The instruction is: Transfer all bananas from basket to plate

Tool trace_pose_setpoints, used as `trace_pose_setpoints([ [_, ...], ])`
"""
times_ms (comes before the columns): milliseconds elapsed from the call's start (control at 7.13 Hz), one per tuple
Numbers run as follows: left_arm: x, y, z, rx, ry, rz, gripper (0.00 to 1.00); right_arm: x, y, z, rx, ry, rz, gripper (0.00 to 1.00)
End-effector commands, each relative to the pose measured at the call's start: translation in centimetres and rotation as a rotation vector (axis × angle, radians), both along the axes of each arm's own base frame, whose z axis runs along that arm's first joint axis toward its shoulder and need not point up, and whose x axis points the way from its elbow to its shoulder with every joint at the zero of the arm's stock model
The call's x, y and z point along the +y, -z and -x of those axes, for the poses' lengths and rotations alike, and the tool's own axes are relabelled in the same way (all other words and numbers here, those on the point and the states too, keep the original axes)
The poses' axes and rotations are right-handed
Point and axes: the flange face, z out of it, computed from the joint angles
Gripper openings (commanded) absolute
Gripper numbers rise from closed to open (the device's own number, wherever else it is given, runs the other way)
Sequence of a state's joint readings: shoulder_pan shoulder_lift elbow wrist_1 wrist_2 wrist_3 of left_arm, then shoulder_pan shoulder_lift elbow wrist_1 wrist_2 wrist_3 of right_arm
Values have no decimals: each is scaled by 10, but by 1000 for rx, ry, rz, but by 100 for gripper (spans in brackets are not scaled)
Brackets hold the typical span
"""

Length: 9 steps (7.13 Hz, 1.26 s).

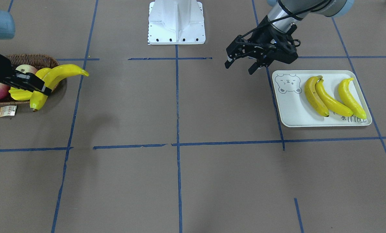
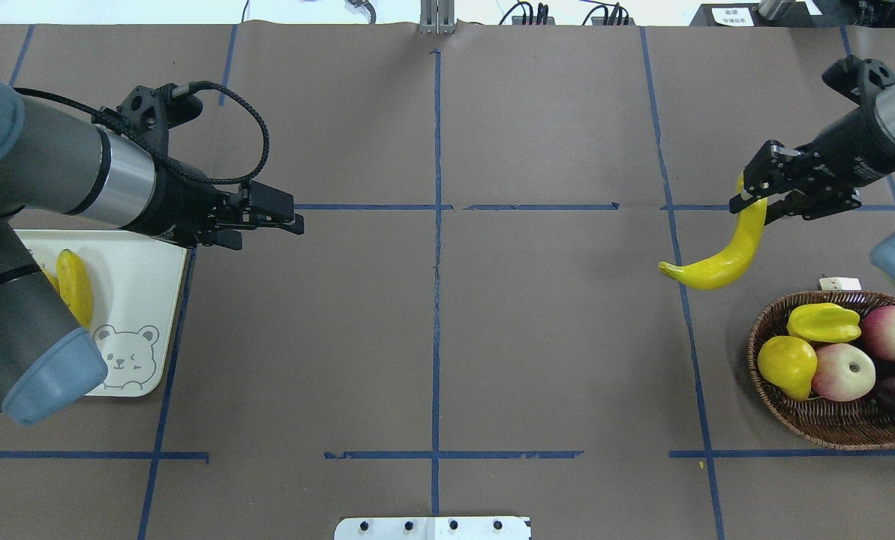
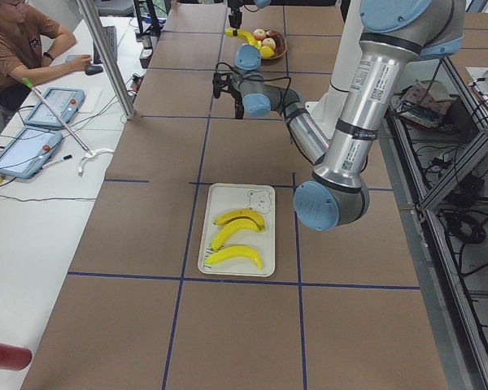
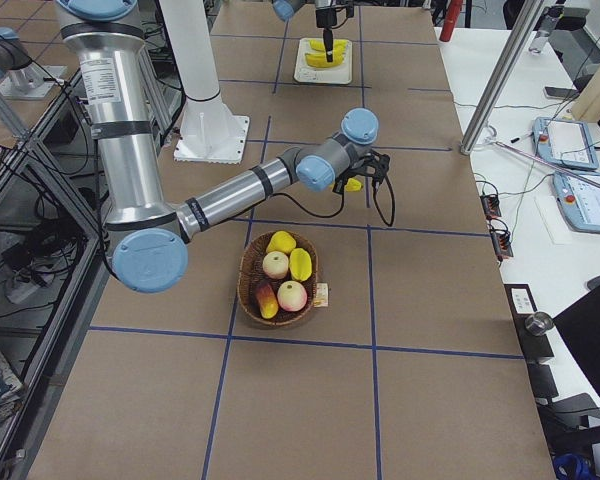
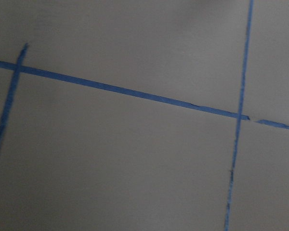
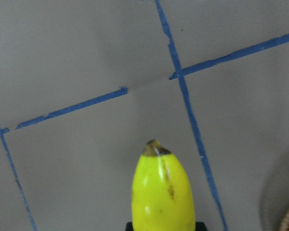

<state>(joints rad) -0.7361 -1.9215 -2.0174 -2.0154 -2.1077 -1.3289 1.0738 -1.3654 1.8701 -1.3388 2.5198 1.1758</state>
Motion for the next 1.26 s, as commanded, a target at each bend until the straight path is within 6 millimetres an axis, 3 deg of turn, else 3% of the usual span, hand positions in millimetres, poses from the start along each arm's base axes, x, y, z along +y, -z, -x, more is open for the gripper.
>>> trace_pose_setpoints([
  [0,12,31,-28,100,-39,-94,99,2,80,79,-1,-46,60,0],
  [140,16,44,-40,121,-57,-111,99,13,99,114,7,-56,72,0],
  [281,23,57,-45,173,-56,-155,99,21,115,135,8,-71,80,0],
  [421,30,58,-58,214,-74,-187,99,26,129,148,-2,-72,83,0],
  [702,21,57,-91,286,-76,-247,99,37,135,161,-6,-47,80,0],
  [842,28,63,-104,286,-58,-292,99,44,146,173,-7,-36,72,0],
  [1122,38,74,-111,304,-70,-321,99,48,171,189,17,-27,78,0],
])
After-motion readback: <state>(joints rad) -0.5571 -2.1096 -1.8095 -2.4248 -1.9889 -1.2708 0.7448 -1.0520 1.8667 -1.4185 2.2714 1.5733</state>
